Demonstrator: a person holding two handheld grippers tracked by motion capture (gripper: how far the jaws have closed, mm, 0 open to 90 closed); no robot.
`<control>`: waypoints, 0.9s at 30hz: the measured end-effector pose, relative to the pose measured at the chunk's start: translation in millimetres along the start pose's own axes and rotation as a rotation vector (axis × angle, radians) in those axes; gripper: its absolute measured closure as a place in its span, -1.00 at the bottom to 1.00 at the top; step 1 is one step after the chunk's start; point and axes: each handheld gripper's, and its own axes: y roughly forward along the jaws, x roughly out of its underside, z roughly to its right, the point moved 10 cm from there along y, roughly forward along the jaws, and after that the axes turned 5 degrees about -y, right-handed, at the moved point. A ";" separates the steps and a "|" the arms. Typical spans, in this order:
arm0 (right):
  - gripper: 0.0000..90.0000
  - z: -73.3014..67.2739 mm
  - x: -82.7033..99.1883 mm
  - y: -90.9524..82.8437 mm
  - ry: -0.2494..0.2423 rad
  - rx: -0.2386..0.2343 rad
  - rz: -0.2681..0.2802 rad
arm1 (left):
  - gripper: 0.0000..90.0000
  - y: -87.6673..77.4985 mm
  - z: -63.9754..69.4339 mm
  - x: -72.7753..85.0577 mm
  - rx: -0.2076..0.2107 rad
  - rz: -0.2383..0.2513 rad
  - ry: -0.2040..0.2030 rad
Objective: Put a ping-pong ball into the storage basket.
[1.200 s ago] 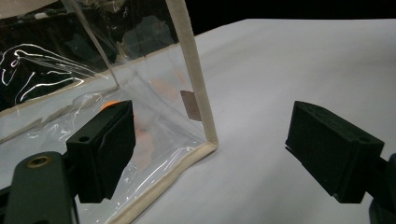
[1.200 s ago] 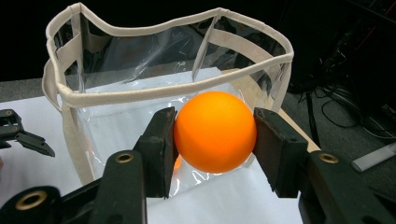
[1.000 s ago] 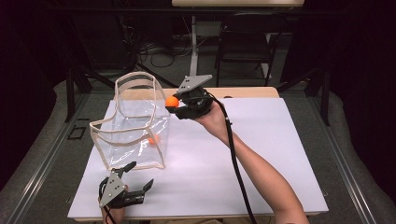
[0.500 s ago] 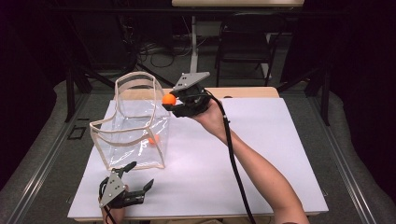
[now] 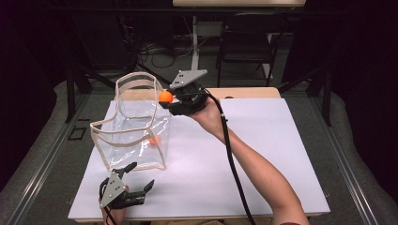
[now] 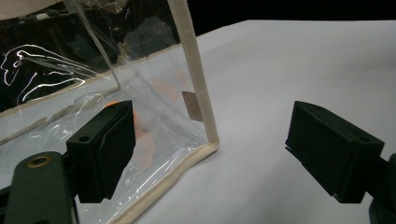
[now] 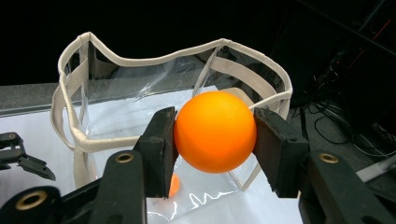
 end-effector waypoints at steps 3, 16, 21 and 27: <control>0.13 0.0 -1.4 1.6 -0.002 0.001 -0.001 | -0.65 -0.2 0.7 -0.3 0.001 0.001 0.000; 0.13 -4.5 -12.0 6.5 -0.020 -0.002 0.005 | -0.65 0.8 1.1 -0.4 0.002 0.002 -0.002; 0.13 -7.6 -16.3 10.5 -0.028 -0.010 0.003 | -0.65 0.9 1.3 -0.6 0.003 0.003 -0.002; 0.13 -8.1 -18.8 15.5 -0.031 -0.013 -0.004 | -0.65 0.3 0.6 -0.8 0.001 0.005 -0.004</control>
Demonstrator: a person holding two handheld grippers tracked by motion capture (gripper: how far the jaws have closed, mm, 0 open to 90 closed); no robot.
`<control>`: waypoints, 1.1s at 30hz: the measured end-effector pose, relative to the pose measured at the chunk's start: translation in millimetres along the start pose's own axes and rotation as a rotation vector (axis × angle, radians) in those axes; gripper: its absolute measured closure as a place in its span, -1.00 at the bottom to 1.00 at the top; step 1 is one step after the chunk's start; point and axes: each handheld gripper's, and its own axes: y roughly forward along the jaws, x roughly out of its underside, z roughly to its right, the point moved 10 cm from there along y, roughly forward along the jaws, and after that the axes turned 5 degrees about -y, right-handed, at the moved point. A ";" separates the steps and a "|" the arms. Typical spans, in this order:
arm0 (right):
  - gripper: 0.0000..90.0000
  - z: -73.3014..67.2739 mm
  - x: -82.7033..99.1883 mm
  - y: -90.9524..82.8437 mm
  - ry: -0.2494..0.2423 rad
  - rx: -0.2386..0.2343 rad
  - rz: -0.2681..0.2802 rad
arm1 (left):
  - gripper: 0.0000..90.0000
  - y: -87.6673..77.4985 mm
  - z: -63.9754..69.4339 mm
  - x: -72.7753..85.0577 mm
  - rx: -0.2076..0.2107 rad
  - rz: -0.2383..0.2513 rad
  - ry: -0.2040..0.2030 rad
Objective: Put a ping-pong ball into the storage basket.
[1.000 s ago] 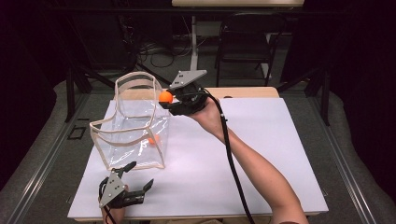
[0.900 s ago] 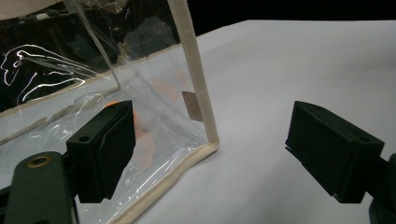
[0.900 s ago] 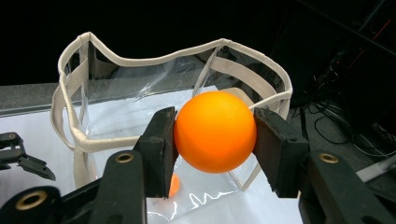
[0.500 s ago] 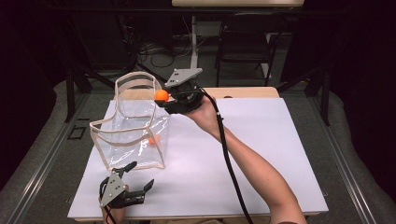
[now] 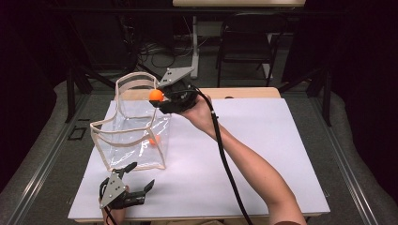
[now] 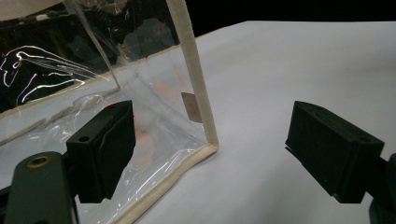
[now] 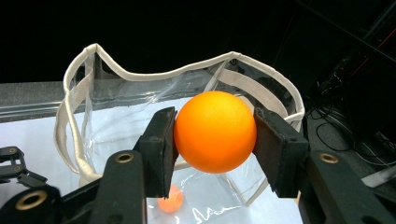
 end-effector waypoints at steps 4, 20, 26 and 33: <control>0.13 0.1 -1.8 1.8 0.003 -0.001 0.001 | -0.65 0.5 0.7 0.1 0.003 -0.002 0.001; 0.13 -7.3 -7.6 15.5 -0.015 -0.022 -0.016 | -0.65 0.5 0.5 0.3 0.003 -0.005 0.005; 0.13 -9.0 -8.4 20.4 -0.017 -0.024 -0.023 | -0.65 0.3 0.7 0.3 0.004 -0.005 0.007; 0.13 -9.0 -7.1 26.0 -0.011 -0.026 -0.028 | -0.65 -0.2 0.7 0.3 0.003 -0.004 0.004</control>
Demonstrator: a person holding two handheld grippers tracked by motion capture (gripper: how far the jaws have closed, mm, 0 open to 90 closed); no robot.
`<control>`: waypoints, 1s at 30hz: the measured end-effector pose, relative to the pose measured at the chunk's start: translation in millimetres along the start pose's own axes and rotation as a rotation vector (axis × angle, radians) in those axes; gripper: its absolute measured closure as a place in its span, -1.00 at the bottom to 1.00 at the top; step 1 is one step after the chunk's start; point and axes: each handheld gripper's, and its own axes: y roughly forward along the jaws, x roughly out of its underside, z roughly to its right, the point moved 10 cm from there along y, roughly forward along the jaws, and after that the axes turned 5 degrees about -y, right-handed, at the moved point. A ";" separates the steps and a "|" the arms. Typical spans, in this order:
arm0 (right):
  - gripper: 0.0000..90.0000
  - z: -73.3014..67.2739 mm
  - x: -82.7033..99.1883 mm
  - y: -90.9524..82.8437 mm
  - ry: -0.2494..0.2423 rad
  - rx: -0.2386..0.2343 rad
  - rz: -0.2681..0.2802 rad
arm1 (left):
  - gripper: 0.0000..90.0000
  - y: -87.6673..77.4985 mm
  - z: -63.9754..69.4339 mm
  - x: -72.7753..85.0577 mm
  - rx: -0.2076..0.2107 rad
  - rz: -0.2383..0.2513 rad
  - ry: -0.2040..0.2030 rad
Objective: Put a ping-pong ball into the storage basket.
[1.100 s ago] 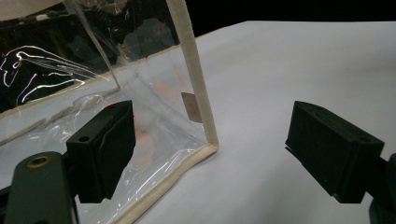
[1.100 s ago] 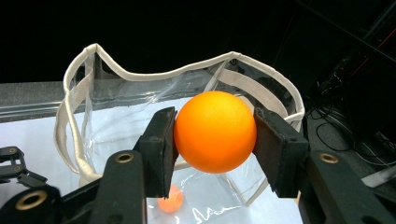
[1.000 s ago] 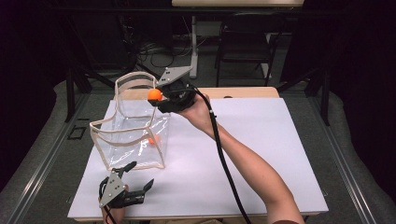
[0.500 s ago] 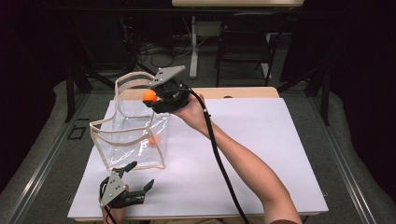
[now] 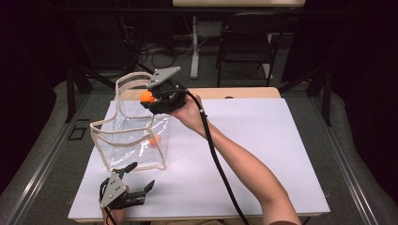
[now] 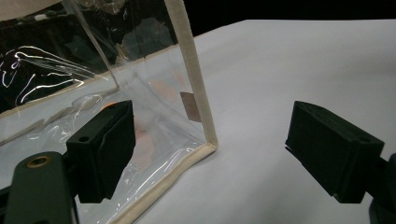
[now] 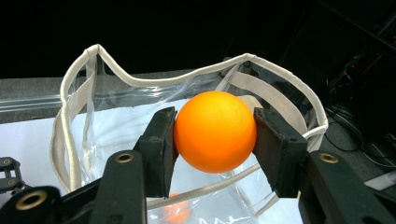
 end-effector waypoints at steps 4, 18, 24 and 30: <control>0.13 0.0 1.6 3.8 0.005 -0.001 -0.004 | -0.65 -0.1 -0.2 0.0 -0.001 0.000 0.001; 0.13 -6.4 3.1 14.0 -0.001 -0.014 -0.021 | -0.65 0.1 -0.3 0.0 0.000 0.001 -0.001; 0.13 -7.7 4.6 18.7 -0.007 -0.017 -0.035 | -0.65 -0.2 -0.1 -0.2 0.001 0.003 -0.001; 0.13 -5.7 4.5 19.5 -0.002 -0.017 -0.041 | -0.65 -0.5 -0.8 -0.2 0.000 0.003 -0.001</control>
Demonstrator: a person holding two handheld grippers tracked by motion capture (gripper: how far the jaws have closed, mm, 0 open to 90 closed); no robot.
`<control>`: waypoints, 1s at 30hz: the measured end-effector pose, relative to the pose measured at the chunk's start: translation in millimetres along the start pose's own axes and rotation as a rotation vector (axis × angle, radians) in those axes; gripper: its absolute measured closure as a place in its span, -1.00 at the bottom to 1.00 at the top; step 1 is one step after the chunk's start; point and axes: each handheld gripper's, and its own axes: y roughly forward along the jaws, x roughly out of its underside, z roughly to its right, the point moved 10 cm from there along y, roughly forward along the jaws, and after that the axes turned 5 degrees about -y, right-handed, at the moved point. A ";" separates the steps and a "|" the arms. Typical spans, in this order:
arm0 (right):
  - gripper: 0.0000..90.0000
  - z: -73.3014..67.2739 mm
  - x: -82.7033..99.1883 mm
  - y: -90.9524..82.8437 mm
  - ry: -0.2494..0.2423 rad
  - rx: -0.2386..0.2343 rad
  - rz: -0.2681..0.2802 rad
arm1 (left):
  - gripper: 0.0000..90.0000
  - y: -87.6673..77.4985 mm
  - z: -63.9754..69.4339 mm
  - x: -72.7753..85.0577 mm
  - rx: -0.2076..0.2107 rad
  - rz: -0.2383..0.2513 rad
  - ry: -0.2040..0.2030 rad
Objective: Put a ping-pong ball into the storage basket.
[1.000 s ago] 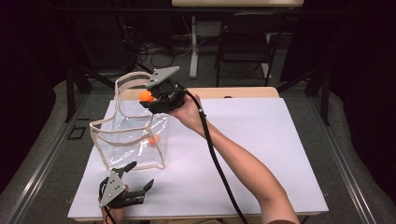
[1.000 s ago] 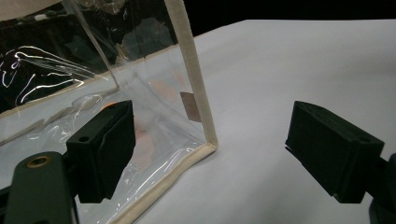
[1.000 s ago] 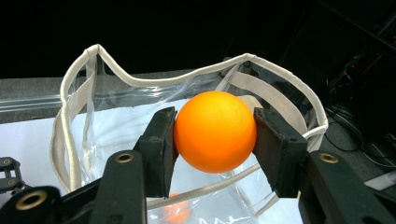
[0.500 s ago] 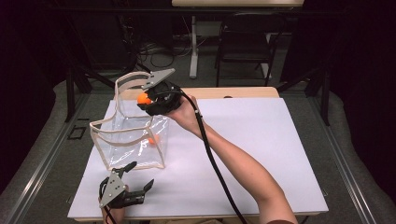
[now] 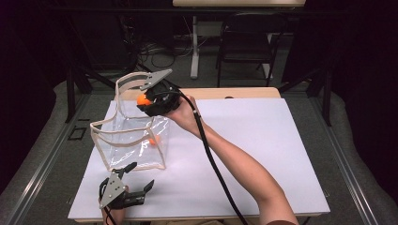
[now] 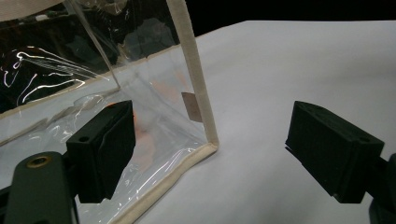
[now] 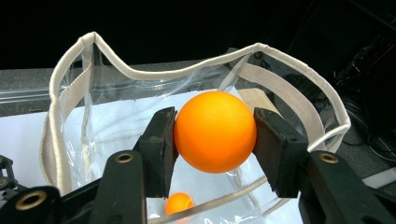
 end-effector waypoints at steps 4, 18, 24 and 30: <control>0.13 -0.2 0.7 1.4 0.002 -0.002 -0.010 | -0.65 0.8 0.1 0.1 -0.001 -0.002 0.000; 0.13 -3.3 3.3 11.3 0.005 -0.012 -0.034 | -0.65 0.1 0.8 -0.1 0.004 0.000 0.000; 0.13 -1.0 6.4 14.8 0.014 -0.009 -0.041 | -0.65 -0.2 0.7 -0.3 0.003 0.002 -0.002; 0.12 -0.8 9.4 17.4 0.016 -0.003 -0.054 | -0.65 -0.3 0.8 -0.4 0.003 0.002 -0.001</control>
